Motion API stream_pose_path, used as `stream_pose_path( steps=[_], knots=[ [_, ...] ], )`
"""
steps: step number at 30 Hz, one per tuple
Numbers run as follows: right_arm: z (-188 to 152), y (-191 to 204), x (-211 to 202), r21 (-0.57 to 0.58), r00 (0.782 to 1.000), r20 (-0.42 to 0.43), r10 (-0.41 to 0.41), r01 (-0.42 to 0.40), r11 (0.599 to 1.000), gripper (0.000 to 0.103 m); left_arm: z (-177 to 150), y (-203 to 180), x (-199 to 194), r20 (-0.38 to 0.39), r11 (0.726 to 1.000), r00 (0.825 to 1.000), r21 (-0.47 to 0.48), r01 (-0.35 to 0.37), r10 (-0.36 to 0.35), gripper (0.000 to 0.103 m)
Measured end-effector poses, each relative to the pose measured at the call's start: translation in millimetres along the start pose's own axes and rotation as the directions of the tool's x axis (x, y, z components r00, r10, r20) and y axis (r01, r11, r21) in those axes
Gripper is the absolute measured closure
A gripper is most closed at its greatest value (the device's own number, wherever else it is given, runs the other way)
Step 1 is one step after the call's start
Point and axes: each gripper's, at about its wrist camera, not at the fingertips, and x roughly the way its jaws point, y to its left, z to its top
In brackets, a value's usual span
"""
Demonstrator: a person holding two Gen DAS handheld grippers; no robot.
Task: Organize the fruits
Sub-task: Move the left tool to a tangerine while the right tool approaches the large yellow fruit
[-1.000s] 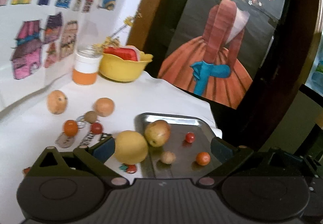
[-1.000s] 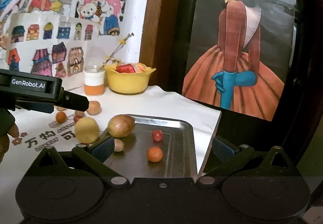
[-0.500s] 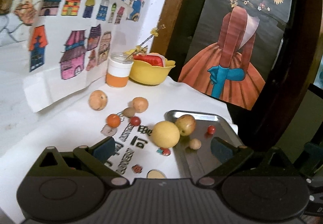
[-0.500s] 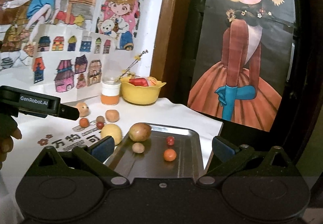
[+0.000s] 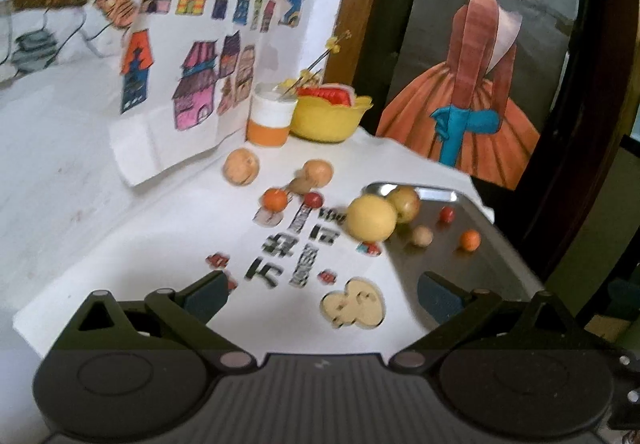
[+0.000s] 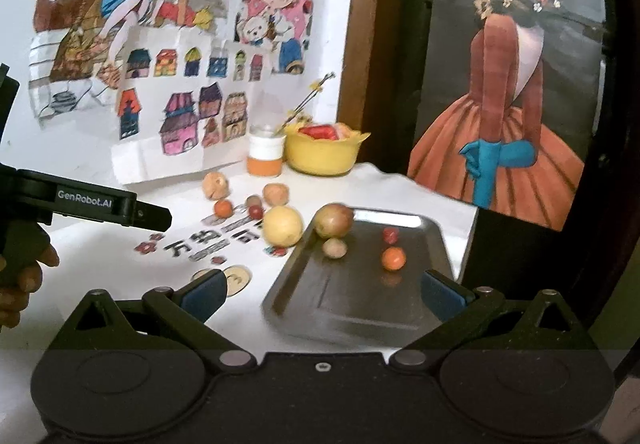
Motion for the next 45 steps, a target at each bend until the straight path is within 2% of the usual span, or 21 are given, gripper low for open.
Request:
stream_pose_path(
  steps=[10, 16, 22, 35, 45],
  knots=[
    [-8.3, 34.0, 9.9, -0.018, 0.994, -0.094, 0.061, -0.063, 0.998, 0.001, -15.5, 28.7, -4.2, -0.074, 0.998, 0.996, 0.026, -0.048, 0.05, 0.0],
    [-5.7, 53.5, 20.2, -0.045, 0.988, -0.126, 0.093, -0.1, 0.994, 0.001, -19.5, 40.4, -7.3, -0.093, 0.994, 0.992, 0.072, -0.078, 0.085, 0.0],
    [0.7, 70.6, 33.9, -0.065, 0.981, -0.15, 0.127, -0.138, 0.988, 0.001, -18.4, 58.1, -3.8, -0.112, 0.993, 0.988, 0.065, -0.1, 0.107, 0.0],
    [21.8, 95.9, 74.8, -0.109, 0.971, -0.168, 0.17, -0.19, 0.976, 0.001, -5.5, 85.6, 22.1, -0.125, 0.992, 0.984, 0.042, -0.12, 0.124, 0.0],
    [32.7, 90.7, 104.9, -0.147, 0.981, -0.144, 0.128, -0.149, 0.978, 0.001, 0.9, 94.2, 56.5, -0.147, 0.995, 0.985, -0.03, -0.098, 0.093, 0.0]
  ],
)
